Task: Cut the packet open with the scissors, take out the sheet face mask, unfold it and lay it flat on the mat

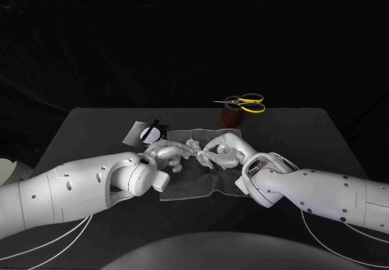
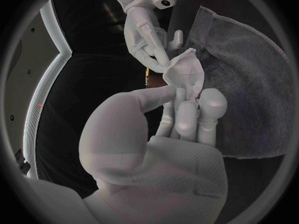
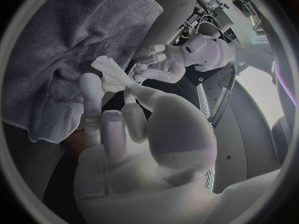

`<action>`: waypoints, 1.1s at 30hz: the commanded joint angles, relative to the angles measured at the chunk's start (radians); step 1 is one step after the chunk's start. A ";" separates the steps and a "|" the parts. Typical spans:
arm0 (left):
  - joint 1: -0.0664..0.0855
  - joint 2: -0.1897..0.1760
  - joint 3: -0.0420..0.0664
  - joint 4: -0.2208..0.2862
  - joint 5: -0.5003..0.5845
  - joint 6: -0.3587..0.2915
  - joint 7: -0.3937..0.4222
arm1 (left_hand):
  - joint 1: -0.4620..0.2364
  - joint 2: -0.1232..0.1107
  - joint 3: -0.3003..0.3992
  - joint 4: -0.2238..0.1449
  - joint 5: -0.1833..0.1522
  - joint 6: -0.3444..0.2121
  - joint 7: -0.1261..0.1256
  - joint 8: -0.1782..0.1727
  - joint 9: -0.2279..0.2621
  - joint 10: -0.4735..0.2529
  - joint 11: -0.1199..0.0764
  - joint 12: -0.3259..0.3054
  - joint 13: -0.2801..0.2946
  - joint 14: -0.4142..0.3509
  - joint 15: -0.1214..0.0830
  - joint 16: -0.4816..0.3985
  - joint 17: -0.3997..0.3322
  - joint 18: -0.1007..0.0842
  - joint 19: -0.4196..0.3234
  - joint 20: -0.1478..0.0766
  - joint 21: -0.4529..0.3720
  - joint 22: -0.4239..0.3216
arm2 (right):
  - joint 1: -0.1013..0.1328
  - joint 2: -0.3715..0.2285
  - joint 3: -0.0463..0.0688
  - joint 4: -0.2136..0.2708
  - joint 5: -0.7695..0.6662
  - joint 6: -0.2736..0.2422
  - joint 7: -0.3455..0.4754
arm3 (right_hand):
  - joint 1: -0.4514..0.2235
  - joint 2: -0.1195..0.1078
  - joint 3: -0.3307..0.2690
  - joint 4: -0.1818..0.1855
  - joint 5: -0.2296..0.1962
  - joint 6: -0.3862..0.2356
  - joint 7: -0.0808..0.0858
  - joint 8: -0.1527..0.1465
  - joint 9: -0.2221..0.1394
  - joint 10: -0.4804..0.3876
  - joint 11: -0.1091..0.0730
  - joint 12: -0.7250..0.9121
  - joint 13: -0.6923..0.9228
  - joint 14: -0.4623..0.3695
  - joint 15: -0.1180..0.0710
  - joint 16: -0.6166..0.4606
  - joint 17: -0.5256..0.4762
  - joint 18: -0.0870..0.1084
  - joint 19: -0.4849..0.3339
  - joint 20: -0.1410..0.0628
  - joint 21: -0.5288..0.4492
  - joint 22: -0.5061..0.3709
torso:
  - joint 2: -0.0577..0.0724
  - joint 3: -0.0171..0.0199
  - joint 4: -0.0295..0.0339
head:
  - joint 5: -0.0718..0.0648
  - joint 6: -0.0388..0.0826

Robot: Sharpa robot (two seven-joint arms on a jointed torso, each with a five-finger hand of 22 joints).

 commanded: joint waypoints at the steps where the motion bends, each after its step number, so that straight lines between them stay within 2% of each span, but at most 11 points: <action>1: 0.001 0.002 0.001 0.003 -0.025 0.006 -0.023 | -0.017 0.005 0.001 0.006 0.002 -0.009 0.002 0.003 0.152 -0.006 0.002 0.006 0.001 0.005 0.003 0.005 -0.005 -0.007 -0.003 0.002 -0.001 -0.004 | 0.000 0.003 0.001 -0.001 0.021 0.033 0.034 | 0.042 -0.005 0.009 -0.021 0.004 0.011 -0.005 0.005 0.000 0.010 0.002 0.006 0.078 0.078 -0.008 0.001 0.168 0.009 -0.001 0.000 0.012 0.043 | 0.000 -0.0001 0.0005 | -0.003 0.000; 4: 0.001 0.002 0.001 0.004 -0.028 0.023 -0.038 | -0.034 0.035 -0.059 0.040 0.002 -0.049 0.009 -0.020 0.156 -0.016 0.008 -0.010 -0.012 -0.005 0.011 0.003 -0.020 -0.002 -0.026 0.010 -0.032 -0.028 | 0.000 0.005 0.001 -0.001 0.016 0.035 0.034 | 0.059 0.002 0.018 -0.037 0.004 0.023 -0.009 0.015 0.007 0.015 -0.002 0.019 0.086 0.082 -0.011 0.006 0.178 0.008 0.006 -0.001 0.032 0.048 | 0.000 -0.0003 0.0014 | -0.004 0.000; 5: 0.001 0.002 0.001 0.004 -0.028 0.034 -0.042 | -0.035 0.037 -0.080 0.045 0.002 -0.069 0.014 -0.039 0.148 -0.023 0.012 -0.020 -0.019 -0.015 0.015 -0.001 -0.029 0.002 -0.042 0.014 -0.055 -0.046 | 0.000 0.006 0.001 -0.002 0.014 0.035 0.033 | 0.063 0.006 0.022 -0.040 0.004 0.027 -0.010 0.019 0.009 0.018 -0.003 0.025 0.090 0.084 -0.012 0.008 0.182 0.007 0.009 -0.002 0.042 0.051 | 0.000 -0.0004 0.0012 | -0.003 0.000; 8: 0.001 0.002 0.001 0.005 -0.029 0.070 -0.052 | -0.064 0.026 -0.153 0.074 0.002 -0.101 0.021 -0.074 0.130 -0.019 0.022 -0.024 -0.026 -0.036 0.027 -0.005 -0.049 0.006 -0.066 0.026 -0.092 -0.074 | 0.000 0.008 0.001 -0.004 0.008 0.035 0.028 | 0.066 0.013 0.029 -0.042 0.003 0.035 -0.013 0.024 0.012 0.023 -0.005 0.039 0.098 0.087 -0.014 0.012 0.190 0.005 0.017 -0.003 0.061 0.055 | 0.000 -0.0007 0.0002 | -0.002 0.000; 10: 0.001 0.003 0.001 0.006 -0.029 0.093 -0.057 | -0.100 0.019 -0.222 0.111 0.001 -0.101 0.018 -0.088 0.118 -0.017 0.026 -0.022 -0.028 -0.052 0.032 -0.008 -0.067 0.009 -0.076 0.033 -0.113 -0.090 | 0.000 0.009 0.001 -0.006 0.004 0.035 0.025 | 0.066 0.014 0.030 -0.042 0.003 0.036 -0.013 0.025 0.012 0.024 -0.006 0.041 0.100 0.088 -0.015 0.013 0.191 0.004 0.018 -0.004 0.064 0.056 | 0.000 -0.0008 0.0003 | -0.003 0.000; 13: 0.001 0.003 0.001 0.006 -0.029 0.127 -0.069 | -0.133 0.015 -0.278 0.152 0.002 -0.101 0.018 -0.107 0.102 -0.019 0.029 -0.021 -0.030 -0.057 0.035 -0.007 -0.069 0.011 -0.078 0.037 -0.127 -0.101 | 0.000 0.010 0.001 -0.007 -0.002 0.037 0.021 | 0.066 0.015 0.031 -0.042 0.003 0.037 -0.013 0.026 0.013 0.025 -0.006 0.043 0.101 0.088 -0.015 0.013 0.192 0.004 0.019 -0.004 0.066 0.057 | 0.000 -0.0007 0.0005 | -0.002 0.000; 17: 0.001 0.002 0.001 0.006 -0.029 0.154 -0.090 | -0.180 0.028 -0.353 0.240 0.002 -0.079 0.017 -0.133 0.074 -0.014 0.029 -0.014 -0.033 -0.058 0.036 -0.002 -0.067 0.010 -0.067 0.039 -0.138 -0.110 | 0.000 0.011 0.001 -0.007 -0.006 0.034 0.018 | 0.066 0.016 0.032 -0.043 0.003 0.039 -0.014 0.027 0.013 0.026 -0.006 0.044 0.102 0.089 -0.015 0.014 0.193 0.004 0.020 -0.004 0.070 0.057 | 0.000 0.0002 0.0002 | -0.002 0.000; 22: 0.001 0.000 0.001 0.006 -0.029 0.162 -0.115 | -0.192 0.016 -0.403 0.278 0.002 -0.064 0.016 -0.144 0.060 -0.011 0.027 -0.006 -0.032 -0.054 0.034 0.001 -0.063 0.009 -0.057 0.038 -0.140 -0.112 | 0.000 0.010 0.001 -0.005 -0.008 0.025 0.019 | 0.066 0.017 0.033 -0.043 0.003 0.040 -0.014 0.028 0.014 0.027 -0.007 0.047 0.103 0.090 -0.016 0.015 0.196 0.003 0.021 -0.005 0.072 0.058 | 0.000 0.0004 0.0004 | -0.001 0.000; 26: 0.001 -0.002 0.000 0.006 -0.030 0.164 -0.129 | -0.180 0.005 -0.474 0.320 0.003 -0.046 0.014 -0.155 0.044 -0.009 0.024 0.004 -0.031 -0.049 0.031 0.004 -0.059 0.008 -0.047 0.034 -0.144 -0.116 | 0.000 0.010 0.001 -0.005 -0.009 0.022 0.019 | 0.066 0.017 0.034 -0.044 0.003 0.041 -0.015 0.029 0.014 0.028 -0.007 0.050 0.105 0.090 -0.016 0.016 0.197 0.002 0.024 -0.005 0.079 0.059 | 0.000 0.0002 -0.0001 | -0.003 0.000; 29: 0.001 -0.003 0.000 0.007 -0.029 0.165 -0.130 | -0.163 0.004 -0.518 0.349 0.003 -0.034 0.011 -0.159 0.036 -0.005 0.021 0.011 -0.030 -0.044 0.028 0.005 -0.055 0.007 -0.039 0.032 -0.143 -0.115 | 0.000 0.010 0.001 -0.005 -0.011 0.023 0.017 | 0.066 0.017 0.034 -0.044 0.003 0.041 -0.015 0.029 0.014 0.028 -0.007 0.050 0.105 0.090 -0.016 0.016 0.197 0.002 0.024 -0.005 0.079 0.059 | 0.000 0.0000 0.0001 | -0.002 0.000; 33: 0.001 -0.004 0.000 0.007 -0.028 0.165 -0.135 | -0.147 0.006 -0.547 0.370 0.003 -0.027 0.009 -0.163 0.030 -0.004 0.020 0.014 -0.031 -0.041 0.027 0.006 -0.052 0.006 -0.034 0.030 -0.142 -0.114 | 0.000 0.009 0.001 -0.005 -0.015 0.022 0.015 | 0.066 0.017 0.035 -0.044 0.003 0.042 -0.015 0.029 0.014 0.029 -0.008 0.049 0.105 0.091 -0.017 0.016 0.197 0.002 0.024 -0.005 0.080 0.060 | 0.000 -0.0001 0.0001 | -0.002 0.000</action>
